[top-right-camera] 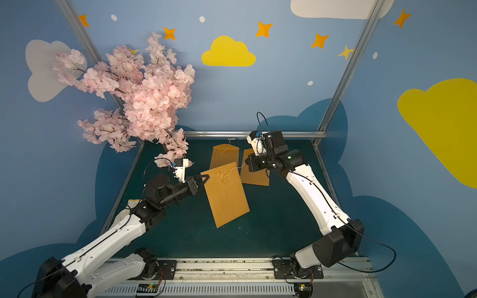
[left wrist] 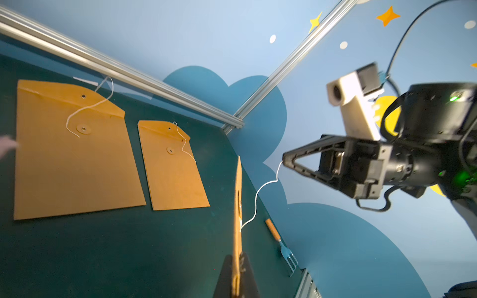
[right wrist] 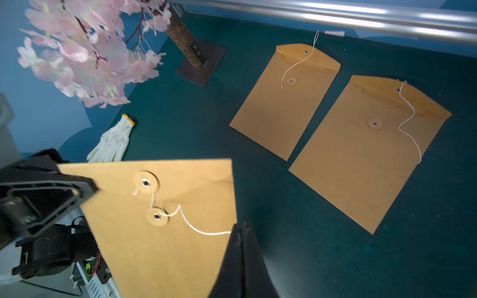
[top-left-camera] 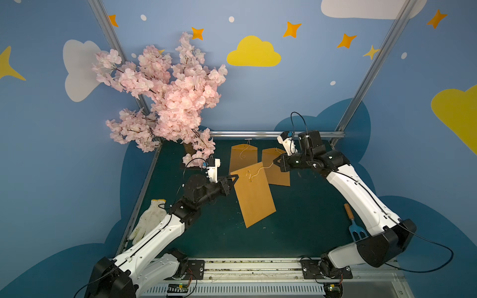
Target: Open the file bag
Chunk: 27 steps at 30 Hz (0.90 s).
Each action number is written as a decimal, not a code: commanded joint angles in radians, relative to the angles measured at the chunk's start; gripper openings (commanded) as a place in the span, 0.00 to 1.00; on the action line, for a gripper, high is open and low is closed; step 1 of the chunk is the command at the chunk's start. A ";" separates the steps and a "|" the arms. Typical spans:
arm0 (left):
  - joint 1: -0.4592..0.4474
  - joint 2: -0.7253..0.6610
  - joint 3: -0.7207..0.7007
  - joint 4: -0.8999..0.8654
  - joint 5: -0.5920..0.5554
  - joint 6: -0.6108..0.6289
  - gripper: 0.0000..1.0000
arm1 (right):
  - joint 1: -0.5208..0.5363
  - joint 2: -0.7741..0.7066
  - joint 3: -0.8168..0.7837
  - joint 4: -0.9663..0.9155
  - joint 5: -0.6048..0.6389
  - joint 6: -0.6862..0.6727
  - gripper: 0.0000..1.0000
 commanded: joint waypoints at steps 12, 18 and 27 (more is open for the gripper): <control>0.154 0.042 0.065 0.074 -0.048 -0.064 0.03 | 0.125 -0.073 -0.134 0.009 -0.038 0.004 0.00; 0.178 0.072 0.083 0.080 -0.036 -0.091 0.03 | 0.198 -0.030 -0.107 0.025 -0.069 0.014 0.00; 0.282 0.093 0.055 0.122 0.045 -0.182 0.03 | 0.247 -0.018 -0.031 -0.034 -0.053 -0.018 0.00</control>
